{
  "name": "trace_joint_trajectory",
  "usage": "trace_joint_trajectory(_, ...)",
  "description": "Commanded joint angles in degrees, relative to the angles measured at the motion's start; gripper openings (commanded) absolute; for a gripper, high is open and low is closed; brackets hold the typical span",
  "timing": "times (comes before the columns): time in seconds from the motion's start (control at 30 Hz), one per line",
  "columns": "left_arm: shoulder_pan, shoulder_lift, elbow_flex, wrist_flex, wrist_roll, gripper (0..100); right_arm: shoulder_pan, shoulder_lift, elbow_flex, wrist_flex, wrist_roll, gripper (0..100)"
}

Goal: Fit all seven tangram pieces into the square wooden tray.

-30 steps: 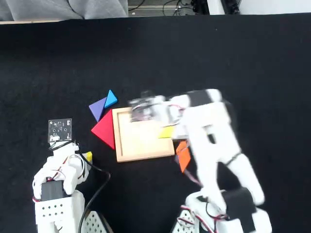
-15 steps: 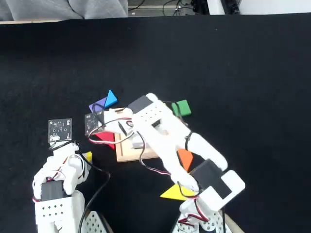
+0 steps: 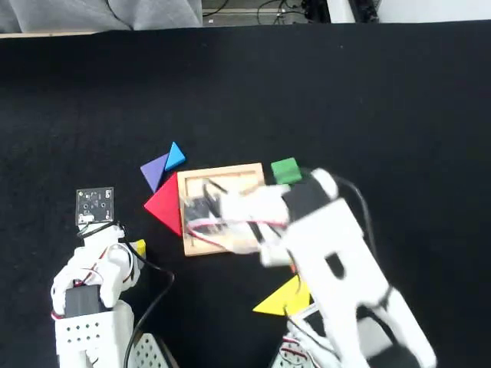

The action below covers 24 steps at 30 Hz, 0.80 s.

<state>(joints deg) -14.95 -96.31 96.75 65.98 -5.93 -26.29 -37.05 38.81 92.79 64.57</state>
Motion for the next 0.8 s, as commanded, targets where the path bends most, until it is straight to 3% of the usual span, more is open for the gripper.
trace_joint_trajectory(0.0,-0.48,-0.18,0.57,0.09,-0.18,23,3.34,-6.73,12.18,-0.7,3.52,13.5)
trace_joint_trajectory(0.2,-0.48,-0.18,0.57,0.09,-0.18,23,1.14,-6.99,18.68,-1.32,5.8,11.6)
trace_joint_trajectory(0.33,-0.48,-0.18,0.57,0.09,-0.18,23,-5.45,-6.99,18.42,-1.67,7.56,0.6)
trace_joint_trajectory(0.47,-0.48,-0.18,0.48,0.09,-0.18,23,-9.76,-6.99,18.68,-3.43,7.74,1.0)
trace_joint_trajectory(0.77,-0.48,-0.18,0.48,0.0,-0.18,23,-10.2,2.07,19.47,-12.75,-10.02,1.1)
